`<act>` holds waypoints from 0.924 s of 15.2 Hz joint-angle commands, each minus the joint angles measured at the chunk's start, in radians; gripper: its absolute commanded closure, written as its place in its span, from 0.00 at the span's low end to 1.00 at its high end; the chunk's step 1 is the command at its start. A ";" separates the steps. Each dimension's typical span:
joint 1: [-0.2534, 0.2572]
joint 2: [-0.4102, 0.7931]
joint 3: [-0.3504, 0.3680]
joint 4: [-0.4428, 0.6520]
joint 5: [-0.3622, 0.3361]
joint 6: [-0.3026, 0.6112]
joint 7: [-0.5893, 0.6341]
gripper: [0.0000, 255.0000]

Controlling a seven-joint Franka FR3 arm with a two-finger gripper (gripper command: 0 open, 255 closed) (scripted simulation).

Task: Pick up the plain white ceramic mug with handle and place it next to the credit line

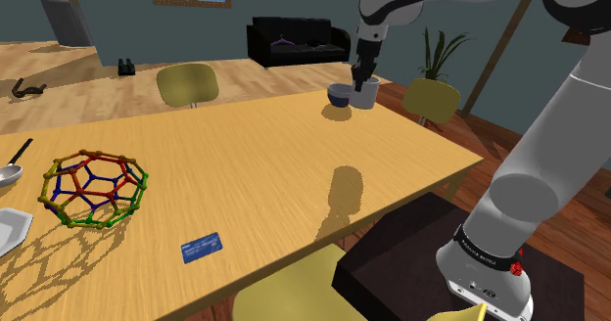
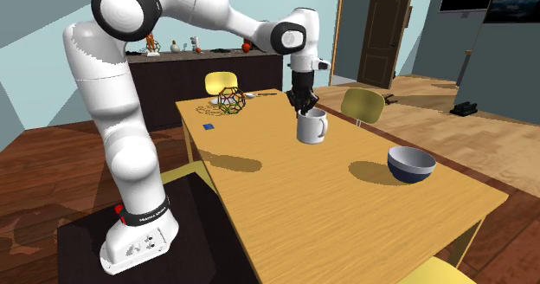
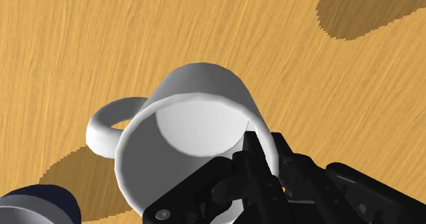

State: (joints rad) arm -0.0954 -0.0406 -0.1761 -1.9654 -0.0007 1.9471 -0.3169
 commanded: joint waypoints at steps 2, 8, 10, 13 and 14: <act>0.021 -0.046 0.024 -0.040 -0.007 -0.005 0.048 1.00; 0.079 -0.154 0.103 -0.159 -0.012 0.005 0.188 1.00; 0.099 -0.184 0.132 -0.189 -0.009 0.006 0.235 1.00; 0.128 -0.221 0.177 -0.227 0.000 0.006 0.305 1.00; 0.138 -0.231 0.192 -0.237 0.004 0.006 0.329 1.00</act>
State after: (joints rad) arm 0.0315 -0.2586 -0.0016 -2.1983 -0.0001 1.9619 -0.0176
